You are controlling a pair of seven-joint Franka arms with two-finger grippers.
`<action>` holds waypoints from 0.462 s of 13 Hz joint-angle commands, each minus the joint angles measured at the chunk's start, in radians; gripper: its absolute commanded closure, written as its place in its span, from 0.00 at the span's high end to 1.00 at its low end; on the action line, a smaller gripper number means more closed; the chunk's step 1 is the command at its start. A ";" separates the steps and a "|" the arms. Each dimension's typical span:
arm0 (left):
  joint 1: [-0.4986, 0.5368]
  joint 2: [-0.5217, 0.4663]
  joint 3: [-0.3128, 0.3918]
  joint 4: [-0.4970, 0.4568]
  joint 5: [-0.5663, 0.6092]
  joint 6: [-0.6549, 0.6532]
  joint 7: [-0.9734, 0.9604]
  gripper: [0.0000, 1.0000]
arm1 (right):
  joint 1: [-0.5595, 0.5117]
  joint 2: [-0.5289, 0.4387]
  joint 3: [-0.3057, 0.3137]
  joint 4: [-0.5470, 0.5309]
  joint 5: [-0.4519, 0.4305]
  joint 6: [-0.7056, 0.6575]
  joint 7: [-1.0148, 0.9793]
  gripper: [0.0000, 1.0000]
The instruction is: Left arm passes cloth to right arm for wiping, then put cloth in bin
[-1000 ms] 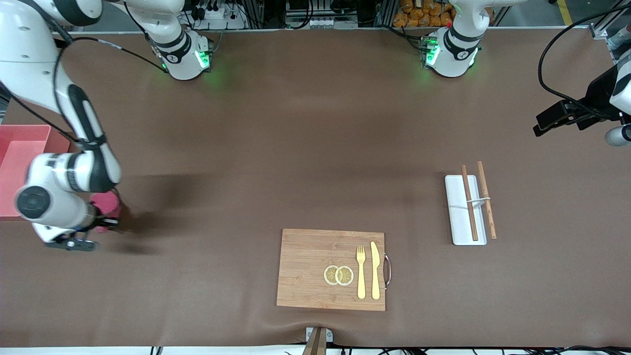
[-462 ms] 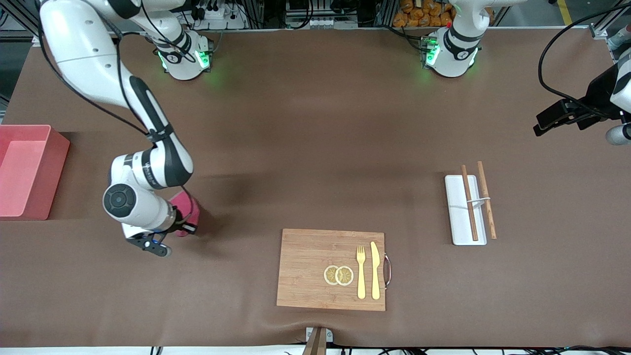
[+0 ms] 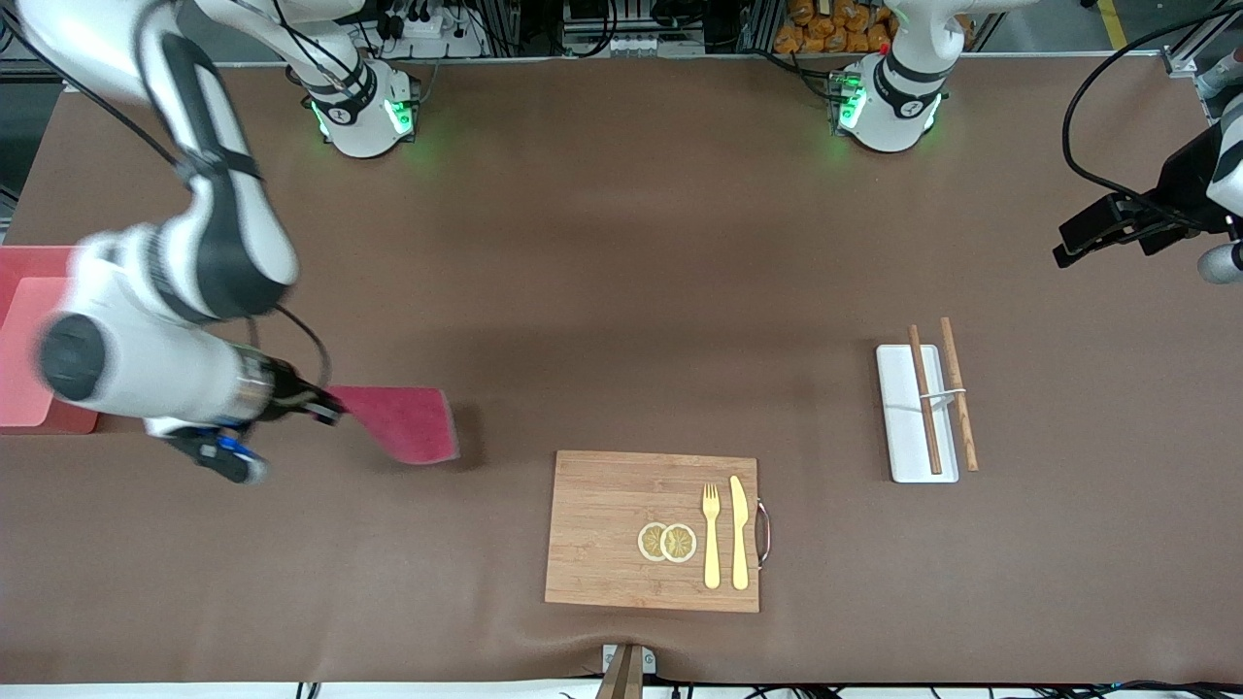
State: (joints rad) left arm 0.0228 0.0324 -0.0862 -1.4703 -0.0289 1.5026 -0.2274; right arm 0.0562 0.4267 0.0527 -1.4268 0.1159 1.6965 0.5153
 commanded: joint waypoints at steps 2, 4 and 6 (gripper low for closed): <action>-0.009 -0.008 0.003 0.004 0.009 0.004 0.019 1.00 | -0.252 -0.020 0.010 0.095 0.021 -0.213 -0.361 0.00; -0.015 -0.008 0.002 0.002 0.010 0.004 0.019 1.00 | -0.369 -0.020 0.007 0.124 -0.021 -0.258 -0.539 0.00; -0.015 -0.011 0.002 0.004 0.010 0.004 0.019 1.00 | -0.468 -0.016 0.009 0.146 -0.115 -0.258 -0.706 0.00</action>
State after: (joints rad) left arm 0.0138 0.0324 -0.0876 -1.4674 -0.0289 1.5027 -0.2274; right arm -0.3436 0.3959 0.0387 -1.3239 0.0667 1.4615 -0.0757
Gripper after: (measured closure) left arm 0.000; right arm 0.978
